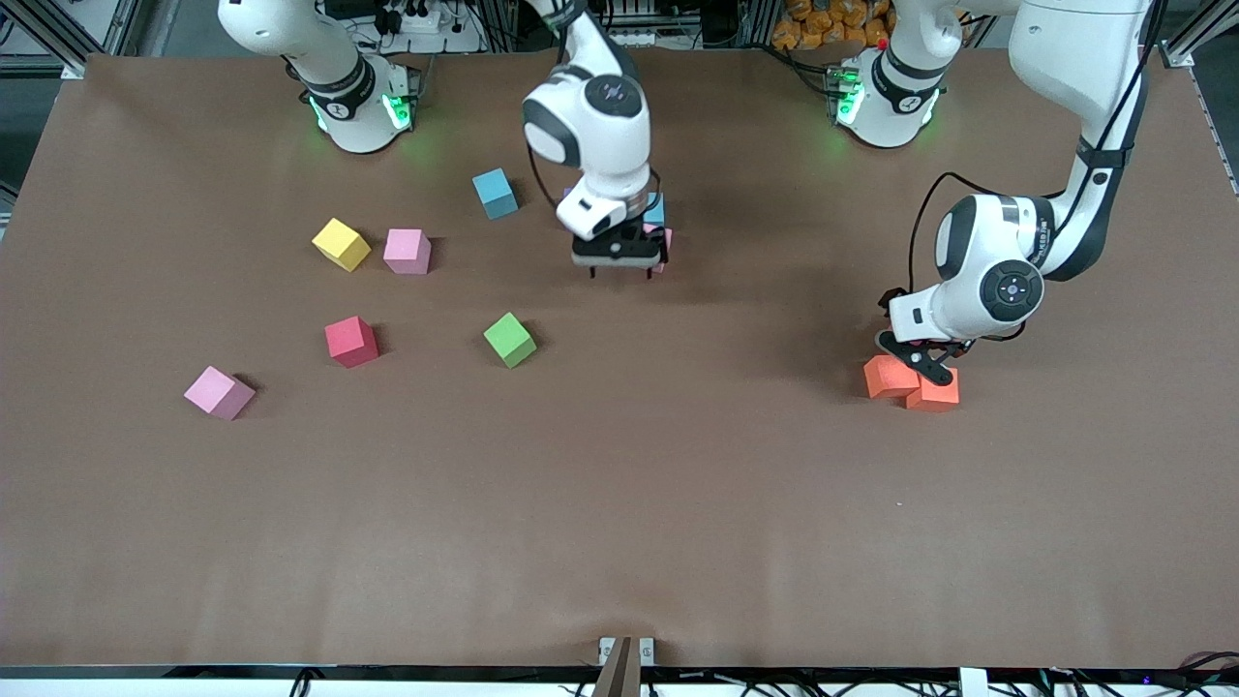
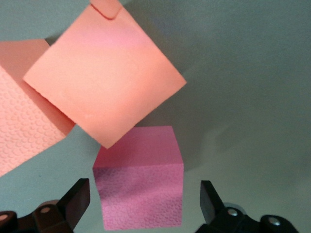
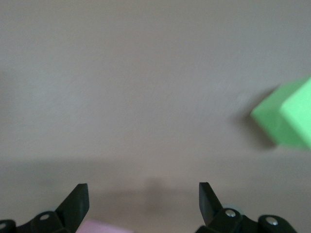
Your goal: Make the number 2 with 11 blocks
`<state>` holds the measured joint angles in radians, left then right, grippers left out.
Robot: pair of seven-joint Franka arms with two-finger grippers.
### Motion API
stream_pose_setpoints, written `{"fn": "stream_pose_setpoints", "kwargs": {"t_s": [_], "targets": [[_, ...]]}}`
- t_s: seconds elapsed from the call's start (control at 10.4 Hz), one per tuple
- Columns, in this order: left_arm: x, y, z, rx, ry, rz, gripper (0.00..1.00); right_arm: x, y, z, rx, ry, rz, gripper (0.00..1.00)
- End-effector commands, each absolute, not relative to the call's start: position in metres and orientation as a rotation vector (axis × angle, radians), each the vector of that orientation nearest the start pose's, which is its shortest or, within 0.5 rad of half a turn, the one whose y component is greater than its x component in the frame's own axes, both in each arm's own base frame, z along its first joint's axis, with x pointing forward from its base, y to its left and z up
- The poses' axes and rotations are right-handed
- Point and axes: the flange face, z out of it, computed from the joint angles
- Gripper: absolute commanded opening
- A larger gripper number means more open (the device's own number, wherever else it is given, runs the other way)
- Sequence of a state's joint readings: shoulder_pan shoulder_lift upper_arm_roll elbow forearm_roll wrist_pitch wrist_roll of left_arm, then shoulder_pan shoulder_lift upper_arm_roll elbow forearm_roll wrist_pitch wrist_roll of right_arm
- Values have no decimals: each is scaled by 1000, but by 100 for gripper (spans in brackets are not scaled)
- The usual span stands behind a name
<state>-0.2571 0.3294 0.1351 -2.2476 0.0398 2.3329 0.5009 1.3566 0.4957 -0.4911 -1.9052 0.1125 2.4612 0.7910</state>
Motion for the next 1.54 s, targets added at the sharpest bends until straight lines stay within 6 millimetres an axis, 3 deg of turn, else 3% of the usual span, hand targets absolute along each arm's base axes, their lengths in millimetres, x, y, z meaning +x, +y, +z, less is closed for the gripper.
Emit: {"fn": "stream_pose_setpoints", "kwargs": {"t_s": [0.0, 0.19, 0.29, 0.39, 0.48, 0.58, 0.87, 1.16, 1.45], "targets": [[509, -58, 194, -2922, 962, 386, 77, 439, 450, 289, -3130, -400, -273, 100], [511, -58, 197, -2924, 955, 374, 36, 462, 406, 285, -3082, -656, -294, 100], [513, -59, 208, -2938, 930, 358, 14, 467, 385, 274, -3048, -753, -315, 100], [513, -67, 224, -2954, 878, 360, 3, 470, 368, 263, -2997, -850, -352, 100], [511, -83, 239, -2975, 819, 356, 2, 469, 356, 250, -2965, -894, -345, 100], [508, -110, 252, -2996, 763, 358, 3, 465, 357, 243, -2941, -879, -322, 100], [502, -220, 280, -3038, 509, 294, 3, 463, 354, 238, -2898, -899, -308, 100], [493, -310, 289, -3138, 282, 271, 5, 477, 326, 236, -2856, -1098, -313, 100], [486, -374, 298, -3202, 97, 269, 6, 472, 313, 223, -2858, -1103, -328, 100]]}}
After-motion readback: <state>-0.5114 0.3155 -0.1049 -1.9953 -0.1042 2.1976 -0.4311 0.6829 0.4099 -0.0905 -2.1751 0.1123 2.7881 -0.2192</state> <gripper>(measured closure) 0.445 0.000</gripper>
